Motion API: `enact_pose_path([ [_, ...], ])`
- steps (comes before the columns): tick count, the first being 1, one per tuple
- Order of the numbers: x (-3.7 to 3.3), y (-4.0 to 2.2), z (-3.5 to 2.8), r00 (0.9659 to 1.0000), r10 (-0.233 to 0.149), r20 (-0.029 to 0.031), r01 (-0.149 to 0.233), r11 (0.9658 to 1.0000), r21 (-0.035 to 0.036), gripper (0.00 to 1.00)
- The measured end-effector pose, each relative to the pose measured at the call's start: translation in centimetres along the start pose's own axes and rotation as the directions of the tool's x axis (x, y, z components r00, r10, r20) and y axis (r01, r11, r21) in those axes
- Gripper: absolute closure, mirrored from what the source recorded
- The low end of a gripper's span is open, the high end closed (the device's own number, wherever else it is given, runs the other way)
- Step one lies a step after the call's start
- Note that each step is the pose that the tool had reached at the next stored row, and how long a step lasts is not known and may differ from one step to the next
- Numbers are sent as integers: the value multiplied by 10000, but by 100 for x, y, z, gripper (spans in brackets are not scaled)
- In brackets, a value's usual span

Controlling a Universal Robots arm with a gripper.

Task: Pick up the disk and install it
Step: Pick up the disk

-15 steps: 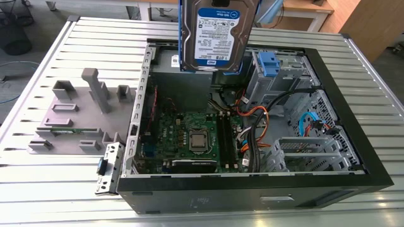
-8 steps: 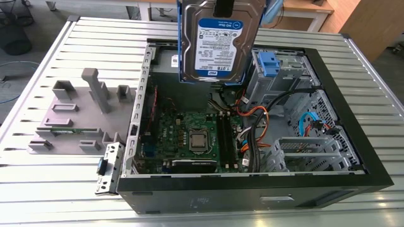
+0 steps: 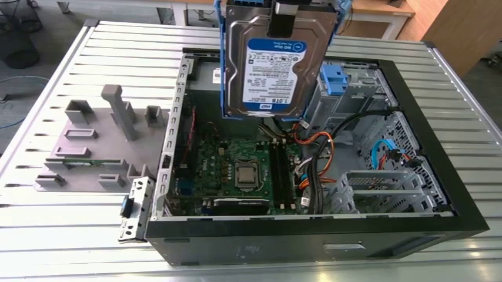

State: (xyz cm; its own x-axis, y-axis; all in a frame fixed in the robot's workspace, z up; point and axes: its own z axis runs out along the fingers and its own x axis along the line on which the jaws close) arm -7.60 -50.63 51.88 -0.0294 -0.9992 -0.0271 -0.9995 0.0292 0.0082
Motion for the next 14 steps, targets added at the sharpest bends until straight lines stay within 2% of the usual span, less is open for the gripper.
enact_pose_path([
  [8,272,-8,-6,10000,0,0,0,10000,0,65],
  [12,377,-11,-7,10000,0,1,0,10000,0,65],
  [14,406,-12,-8,10000,0,0,0,10000,0,65],
])
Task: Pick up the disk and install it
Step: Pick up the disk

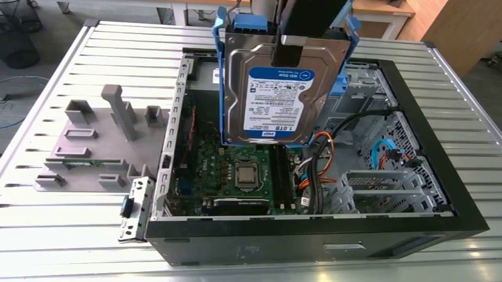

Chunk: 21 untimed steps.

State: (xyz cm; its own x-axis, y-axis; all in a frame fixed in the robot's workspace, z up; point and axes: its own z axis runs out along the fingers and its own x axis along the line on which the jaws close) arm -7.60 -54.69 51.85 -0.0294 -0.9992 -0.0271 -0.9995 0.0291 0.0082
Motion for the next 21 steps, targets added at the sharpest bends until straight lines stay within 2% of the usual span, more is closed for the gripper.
enact_pose_path([
  [9,2,0,6,10000,0,2,0,10000,0,65],
  [17,5,-1,116,10000,0,2,0,10000,0,65],
  [21,6,-1,140,10000,0,2,0,10000,-1,65],
])
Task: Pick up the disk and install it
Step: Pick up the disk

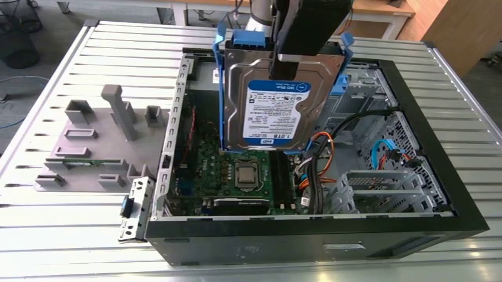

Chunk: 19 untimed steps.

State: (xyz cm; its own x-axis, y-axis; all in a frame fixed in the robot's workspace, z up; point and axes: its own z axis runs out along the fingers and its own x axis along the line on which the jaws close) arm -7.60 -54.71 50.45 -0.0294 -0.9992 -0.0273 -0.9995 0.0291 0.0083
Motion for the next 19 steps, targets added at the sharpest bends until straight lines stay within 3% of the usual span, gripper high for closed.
enact_pose_path([
  [19,4,-2,164,10000,1,0,-1,10000,-6,65],
])
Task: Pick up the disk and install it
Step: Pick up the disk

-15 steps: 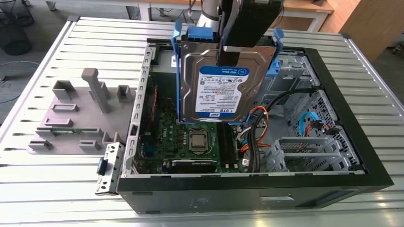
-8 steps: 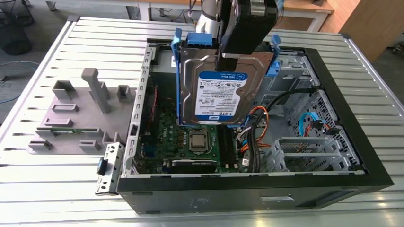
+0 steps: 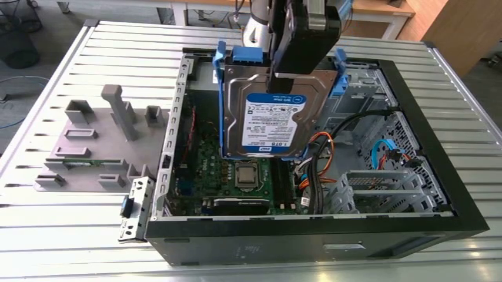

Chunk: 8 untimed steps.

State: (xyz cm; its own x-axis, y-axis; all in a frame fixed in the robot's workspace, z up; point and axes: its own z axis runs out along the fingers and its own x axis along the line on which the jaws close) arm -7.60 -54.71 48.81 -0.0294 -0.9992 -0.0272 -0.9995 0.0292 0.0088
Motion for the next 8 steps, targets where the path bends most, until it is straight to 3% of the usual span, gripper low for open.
enact_pose_path([
  [8,20,-9,18,10000,0,0,0,10000,-15,65],
])
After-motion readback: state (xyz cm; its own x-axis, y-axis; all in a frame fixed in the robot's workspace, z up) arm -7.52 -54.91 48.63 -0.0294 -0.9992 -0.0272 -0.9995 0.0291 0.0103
